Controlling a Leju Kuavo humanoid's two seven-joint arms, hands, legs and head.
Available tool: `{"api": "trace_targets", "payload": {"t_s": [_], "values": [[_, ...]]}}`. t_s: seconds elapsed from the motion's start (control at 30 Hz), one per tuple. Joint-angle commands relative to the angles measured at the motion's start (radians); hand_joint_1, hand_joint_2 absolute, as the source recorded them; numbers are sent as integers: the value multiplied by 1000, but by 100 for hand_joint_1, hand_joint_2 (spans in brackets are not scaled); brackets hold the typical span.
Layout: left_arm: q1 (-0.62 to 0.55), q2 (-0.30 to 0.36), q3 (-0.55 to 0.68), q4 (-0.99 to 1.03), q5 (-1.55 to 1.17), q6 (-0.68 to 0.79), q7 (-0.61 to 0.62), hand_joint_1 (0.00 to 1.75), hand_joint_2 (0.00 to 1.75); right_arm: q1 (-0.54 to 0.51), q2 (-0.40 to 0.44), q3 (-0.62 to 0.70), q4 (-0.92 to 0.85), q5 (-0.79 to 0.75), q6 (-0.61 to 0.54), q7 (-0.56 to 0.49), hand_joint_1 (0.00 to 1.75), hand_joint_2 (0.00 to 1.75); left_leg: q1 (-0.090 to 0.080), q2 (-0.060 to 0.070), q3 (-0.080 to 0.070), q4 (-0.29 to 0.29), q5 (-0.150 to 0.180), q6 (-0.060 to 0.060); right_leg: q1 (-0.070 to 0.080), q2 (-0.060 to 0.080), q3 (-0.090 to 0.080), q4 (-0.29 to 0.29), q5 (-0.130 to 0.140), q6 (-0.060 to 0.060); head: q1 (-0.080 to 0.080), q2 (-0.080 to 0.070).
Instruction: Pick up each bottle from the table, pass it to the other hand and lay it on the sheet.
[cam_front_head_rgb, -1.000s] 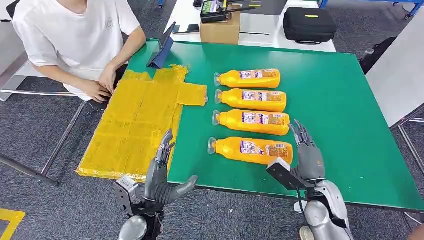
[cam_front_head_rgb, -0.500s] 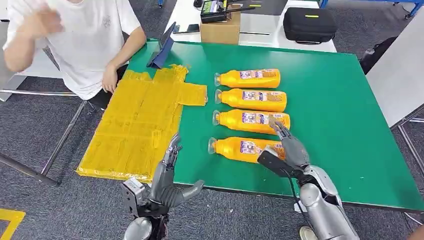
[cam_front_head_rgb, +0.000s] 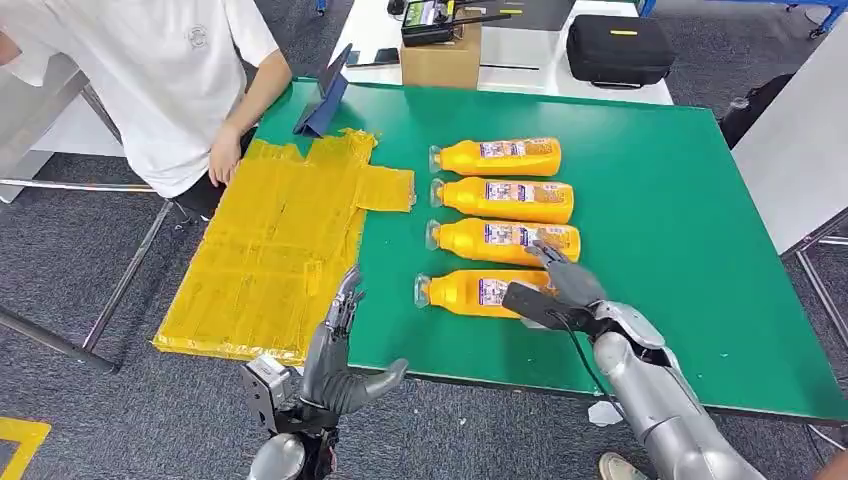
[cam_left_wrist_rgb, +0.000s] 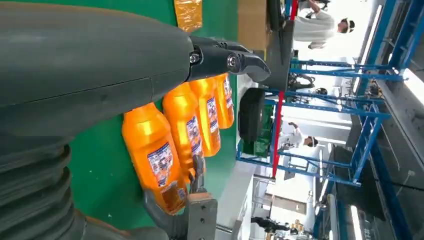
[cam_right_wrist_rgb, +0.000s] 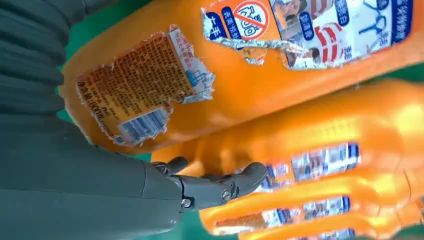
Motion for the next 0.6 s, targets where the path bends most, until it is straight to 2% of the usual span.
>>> {"api": "trace_targets", "payload": {"t_s": [0.03, 0.17, 0.3, 0.33, 0.47, 0.57, 0.6], "values": [[-35, 28, -10, 58, 6, -3, 3, 0, 175, -105, -2, 96, 160, -7, 21, -6, 0, 175, 0, 1, 4, -1, -1, -1, 0, 1, 3, -1, -1, -1, 0, 0], [-38, 24, -3, 66, 16, -7, 2, 0, 175, -158, -14, 155, 213, -28, 89, -18, 0, 175, 0, 2, 5, -1, -2, -1, 0, 1, 4, 0, -1, -1, 0, 0], [-34, 23, 2, 60, 18, -8, 2, 0, 175, -190, -13, 217, 226, -22, 96, -34, 0, 175, 0, 6, 15, 1, -7, -2, 1, 3, 13, 1, -5, -4, 0, 0], [-30, 21, 8, 54, 20, -4, 0, 0, 175, -191, -14, 243, 212, -9, 92, -42, 0, 175, 0, 3, 5, 0, -1, -1, 0, 2, 3, 0, -1, -1, 0, 0], [-20, 19, 26, 34, 21, 6, -5, 0, 175, -158, -32, 310, 130, -22, 96, -60, 0, 175, 0, 4, 7, -1, -3, -1, 0, 2, 6, -1, -2, -2, 0, 0], [-12, 17, 34, 21, 21, 8, -6, 0, 175, -123, -68, 350, 58, -39, 85, -57, 0, 175, 0, 2, 4, -1, -1, -1, 0, 0, 3, -1, -1, -1, 0, 0], [-8, 17, 37, 15, 19, 16, -8, 0, 175, -108, -85, 359, 35, -42, 77, -60, 0, 175, 0, 2, 7, -1, -2, -1, 1, 0, 6, -1, -3, -2, 0, 0]]}}
